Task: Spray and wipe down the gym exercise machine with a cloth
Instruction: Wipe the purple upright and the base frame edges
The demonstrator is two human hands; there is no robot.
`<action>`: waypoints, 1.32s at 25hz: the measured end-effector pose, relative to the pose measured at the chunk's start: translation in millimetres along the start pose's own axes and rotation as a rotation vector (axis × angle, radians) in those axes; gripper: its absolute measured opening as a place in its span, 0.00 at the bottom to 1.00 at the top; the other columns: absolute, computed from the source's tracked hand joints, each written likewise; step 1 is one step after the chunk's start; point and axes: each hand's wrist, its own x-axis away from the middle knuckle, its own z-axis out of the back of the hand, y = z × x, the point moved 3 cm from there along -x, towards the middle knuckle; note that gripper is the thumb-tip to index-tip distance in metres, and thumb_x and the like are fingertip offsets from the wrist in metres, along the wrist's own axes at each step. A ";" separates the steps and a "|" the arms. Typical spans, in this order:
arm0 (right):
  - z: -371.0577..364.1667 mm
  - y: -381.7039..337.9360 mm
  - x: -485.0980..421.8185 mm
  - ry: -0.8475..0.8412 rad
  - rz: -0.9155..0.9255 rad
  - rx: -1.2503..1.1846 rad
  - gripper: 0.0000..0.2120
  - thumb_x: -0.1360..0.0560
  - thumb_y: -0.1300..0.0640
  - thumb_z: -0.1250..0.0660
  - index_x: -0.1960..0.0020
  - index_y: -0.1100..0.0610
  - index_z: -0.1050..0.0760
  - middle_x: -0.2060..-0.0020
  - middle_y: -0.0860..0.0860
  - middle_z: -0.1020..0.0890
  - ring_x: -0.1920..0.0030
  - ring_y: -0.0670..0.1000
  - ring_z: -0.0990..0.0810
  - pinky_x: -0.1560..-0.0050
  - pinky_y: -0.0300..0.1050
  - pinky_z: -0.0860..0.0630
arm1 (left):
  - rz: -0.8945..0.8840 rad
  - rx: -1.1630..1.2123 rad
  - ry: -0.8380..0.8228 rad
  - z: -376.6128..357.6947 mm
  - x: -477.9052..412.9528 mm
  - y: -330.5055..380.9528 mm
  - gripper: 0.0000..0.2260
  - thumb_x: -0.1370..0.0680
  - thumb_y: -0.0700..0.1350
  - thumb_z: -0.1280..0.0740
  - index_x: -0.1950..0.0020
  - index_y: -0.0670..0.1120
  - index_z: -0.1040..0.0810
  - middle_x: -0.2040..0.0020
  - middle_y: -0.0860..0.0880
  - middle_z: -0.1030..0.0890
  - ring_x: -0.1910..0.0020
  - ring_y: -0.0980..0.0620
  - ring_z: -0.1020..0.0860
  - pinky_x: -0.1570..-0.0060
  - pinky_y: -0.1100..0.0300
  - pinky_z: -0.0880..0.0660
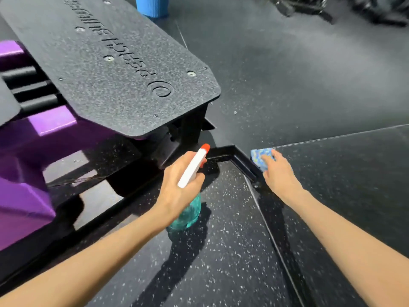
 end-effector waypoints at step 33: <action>-55.5 -102.8 -91.4 0.228 0.600 0.090 0.22 0.25 0.45 0.38 0.37 0.56 0.24 0.46 0.53 0.20 0.51 0.56 0.21 0.49 0.57 0.28 | 0.011 -0.172 0.056 -30.9 2.3 -37.6 0.13 0.24 0.47 0.37 0.41 0.60 0.30 0.59 0.48 0.24 0.64 0.44 0.26 0.62 0.54 0.27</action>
